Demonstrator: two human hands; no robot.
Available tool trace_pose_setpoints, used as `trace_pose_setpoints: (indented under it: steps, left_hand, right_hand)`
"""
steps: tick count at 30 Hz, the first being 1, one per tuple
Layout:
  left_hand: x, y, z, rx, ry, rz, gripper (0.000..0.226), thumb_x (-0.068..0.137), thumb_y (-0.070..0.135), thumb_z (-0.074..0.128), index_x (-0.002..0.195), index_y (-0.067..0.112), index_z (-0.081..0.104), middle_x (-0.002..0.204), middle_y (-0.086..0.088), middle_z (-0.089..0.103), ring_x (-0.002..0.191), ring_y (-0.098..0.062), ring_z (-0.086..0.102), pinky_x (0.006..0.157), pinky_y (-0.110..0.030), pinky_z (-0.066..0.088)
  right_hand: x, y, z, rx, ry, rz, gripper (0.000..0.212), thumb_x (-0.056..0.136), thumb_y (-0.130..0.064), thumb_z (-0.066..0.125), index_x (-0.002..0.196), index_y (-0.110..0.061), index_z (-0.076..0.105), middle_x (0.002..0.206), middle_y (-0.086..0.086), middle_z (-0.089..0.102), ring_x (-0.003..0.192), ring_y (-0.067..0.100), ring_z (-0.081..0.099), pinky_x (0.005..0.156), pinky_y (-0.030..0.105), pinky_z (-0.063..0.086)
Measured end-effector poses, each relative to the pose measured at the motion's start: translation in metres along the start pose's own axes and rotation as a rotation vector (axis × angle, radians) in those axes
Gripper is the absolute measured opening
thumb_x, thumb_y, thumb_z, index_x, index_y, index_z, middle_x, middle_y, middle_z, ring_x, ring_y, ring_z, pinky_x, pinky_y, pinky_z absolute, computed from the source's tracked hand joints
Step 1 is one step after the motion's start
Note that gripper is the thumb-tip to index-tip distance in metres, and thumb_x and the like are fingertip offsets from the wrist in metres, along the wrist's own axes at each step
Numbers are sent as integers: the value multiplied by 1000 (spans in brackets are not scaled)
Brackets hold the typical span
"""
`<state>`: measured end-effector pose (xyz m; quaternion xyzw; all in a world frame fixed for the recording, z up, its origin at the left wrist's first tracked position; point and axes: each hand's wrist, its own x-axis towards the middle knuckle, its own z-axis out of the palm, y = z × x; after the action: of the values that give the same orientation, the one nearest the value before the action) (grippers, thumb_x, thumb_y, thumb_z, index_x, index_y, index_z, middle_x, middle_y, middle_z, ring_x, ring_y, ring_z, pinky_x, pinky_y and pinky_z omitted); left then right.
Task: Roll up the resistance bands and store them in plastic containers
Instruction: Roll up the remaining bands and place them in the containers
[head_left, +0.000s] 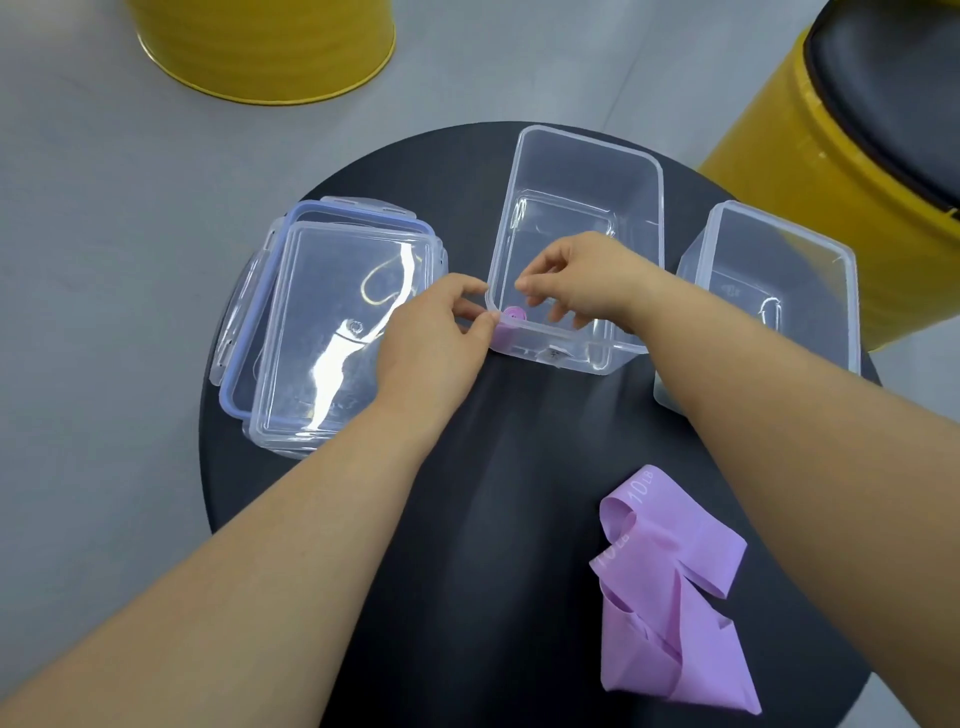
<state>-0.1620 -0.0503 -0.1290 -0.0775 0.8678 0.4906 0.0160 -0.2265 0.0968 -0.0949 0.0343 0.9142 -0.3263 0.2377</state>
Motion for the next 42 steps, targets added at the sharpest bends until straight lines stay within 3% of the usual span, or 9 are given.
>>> trace_pose_setpoints:
  steps: [5, 9, 13, 17, 22, 26, 30, 37, 42]
  left_hand:
    - [-15, 10, -6, 39, 19, 39, 14, 86, 34, 61, 90, 21, 66, 76, 14, 60, 74, -12, 57, 75, -28, 47]
    - [-45, 21, 10, 93, -166, 95, 12, 86, 25, 60, 74, 29, 61, 73, 14, 62, 74, -11, 57, 77, -30, 49]
    - [-84, 27, 41, 271, -599, 158, 9, 86, 31, 60, 93, 29, 66, 87, 14, 61, 89, -10, 60, 82, -30, 49]
    - [-109, 32, 69, 456, -737, 245, 50, 81, 38, 67, 127, 28, 52, 118, 3, 49, 111, -16, 52, 89, -33, 46]
    - [-116, 28, 83, 555, -747, 203, 36, 82, 38, 66, 116, 27, 59, 112, 3, 52, 103, -17, 53, 77, -29, 44]
    - [-111, 27, 77, 361, -770, 183, 6, 85, 23, 65, 90, 22, 68, 74, 9, 55, 73, -11, 50, 61, -20, 38]
    - [-108, 39, 54, -26, -963, -30, 6, 90, 18, 61, 84, 18, 64, 74, 6, 65, 63, -3, 55, 61, -14, 43]
    - [-108, 58, 40, -512, -844, -284, 15, 96, 13, 47, 84, 15, 55, 69, 3, 60, 56, -7, 54, 49, -19, 49]
    - [-102, 54, 37, -361, -581, -219, 22, 97, 16, 48, 85, 18, 66, 68, 2, 65, 55, -9, 60, 51, -22, 53]
  right_hand:
    - [-48, 6, -6, 163, 254, -142, 7, 90, -26, 59, 93, -26, 65, 78, -8, 68, 65, -2, 53, 52, 7, 40]
    - [-118, 44, 5, 184, 190, -95, 8, 88, -24, 63, 89, -32, 65, 76, -14, 66, 64, -7, 54, 65, 7, 42]
    - [-174, 104, 30, -73, 48, 144, 24, 83, -33, 69, 106, -33, 62, 106, -12, 59, 85, 1, 54, 81, 23, 44]
    - [-193, 136, 50, -117, 40, 235, 63, 73, -41, 76, 129, -26, 50, 121, -6, 49, 109, 15, 51, 90, 29, 43]
    - [-185, 147, 60, -158, 47, 206, 14, 85, -34, 66, 94, -24, 62, 76, -13, 54, 81, 15, 52, 69, 29, 43]
    - [-190, 148, 41, 0, 1, 145, 13, 87, -31, 64, 82, -20, 65, 80, -6, 61, 74, 11, 52, 67, 26, 41]
    - [-209, 145, 16, 337, -41, 158, 20, 89, -28, 62, 87, -9, 69, 79, -3, 65, 68, 6, 55, 74, 28, 50]
    - [-225, 138, 12, 513, -159, 72, 38, 75, -30, 74, 109, -23, 59, 103, -4, 66, 90, 7, 63, 79, 25, 54]
    - [-220, 138, 12, 727, 135, 78, 15, 87, -5, 62, 98, -14, 54, 93, 2, 62, 75, 9, 64, 63, 29, 59]
